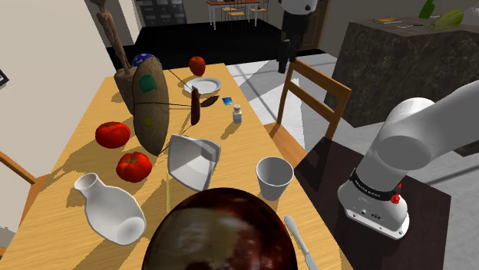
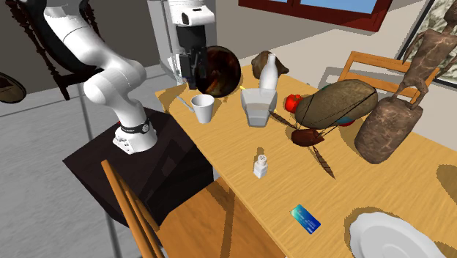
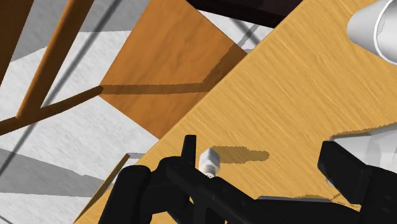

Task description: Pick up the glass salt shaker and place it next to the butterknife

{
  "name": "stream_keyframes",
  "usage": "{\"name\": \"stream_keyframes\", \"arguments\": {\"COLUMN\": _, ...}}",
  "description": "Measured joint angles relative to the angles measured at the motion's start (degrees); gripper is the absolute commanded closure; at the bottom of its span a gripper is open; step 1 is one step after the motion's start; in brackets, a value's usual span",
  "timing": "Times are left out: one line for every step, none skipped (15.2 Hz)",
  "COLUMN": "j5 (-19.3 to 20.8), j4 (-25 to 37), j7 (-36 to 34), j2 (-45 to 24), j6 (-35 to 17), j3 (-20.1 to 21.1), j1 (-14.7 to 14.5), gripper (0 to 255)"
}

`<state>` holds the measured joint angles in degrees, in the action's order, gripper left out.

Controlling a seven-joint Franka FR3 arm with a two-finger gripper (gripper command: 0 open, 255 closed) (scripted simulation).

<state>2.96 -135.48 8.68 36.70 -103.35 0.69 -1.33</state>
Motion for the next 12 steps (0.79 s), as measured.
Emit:
{"name": "stream_keyframes", "arguments": {"j5": 0.02, "j4": -0.33, "j7": 0.22, "j2": -1.66, "j6": -1.84, "j3": -0.2, "j1": 0.02, "gripper": 0}}
{"name": "stream_keyframes", "arguments": {"j5": 0.02, "j4": -0.2, "j7": 0.43, "j2": -3.45, "j6": -3.38, "j3": -0.38, "j1": 0.03, "gripper": 0}}
{"name": "stream_keyframes", "arguments": {"j5": -0.04, "j4": 0.11, "j7": 0.55, "j2": -5.33, "j6": -4.83, "j3": -0.46, "j1": -0.02, "gripper": 0}}
{"name": "stream_keyframes", "arguments": {"j5": -0.09, "j4": 0.43, "j7": 0.71, "j2": -7.45, "j6": -6.48, "j3": -0.57, "j1": -0.05, "gripper": 0}}
{"name": "stream_keyframes", "arguments": {"j5": -0.11, "j4": 0.91, "j7": 0.96, "j2": -9.47, "j6": -7.89, "j3": -0.73, "j1": -0.05, "gripper": 0}}
{"name": "stream_keyframes", "arguments": {"j5": -0.11, "j4": 0.63, "j7": 1.27, "j2": -11.31, "j6": -9.82, "j3": -0.97, "j1": -0.01, "gripper": 0}}
{"name": "stream_keyframes", "arguments": {"j5": -0.16, "j4": 1.8, "j7": 1.55, "j2": -13.7, "j6": -10.94, "j3": -1.13, "j1": 0.0, "gripper": 0}}
{"name": "stream_keyframes", "arguments": {"j5": -0.31, "j4": 2.19, "j7": 1.44, "j2": -15.68, "j6": -12.38, "j3": -1.02, "j1": -0.15, "gripper": 0}}
{"name": "stream_keyframes", "arguments": {"j5": -0.44, "j4": 2.97, "j7": 1.47, "j2": -17.87, "j6": -13.67, "j3": -0.98, "j1": -0.27, "gripper": 0}}
{"name": "stream_keyframes", "arguments": {"j5": -0.54, "j4": 4.09, "j7": 1.75, "j2": -20.32, "j6": -14.87, "j3": -1.11, "j1": -0.27, "gripper": 0}}
{"name": "stream_keyframes", "arguments": {"j5": -0.64, "j4": 5.38, "j7": 2.04, "j2": -22.77, "j6": -15.89, "j3": -1.24, "j1": -0.26, "gripper": 0}}
{"name": "stream_keyframes", "arguments": {"j5": -0.74, "j4": 6.51, "j7": 2.39, "j2": -24.88, "j6": -16.71, "j3": -1.39, "j1": -0.23, "gripper": 0}}
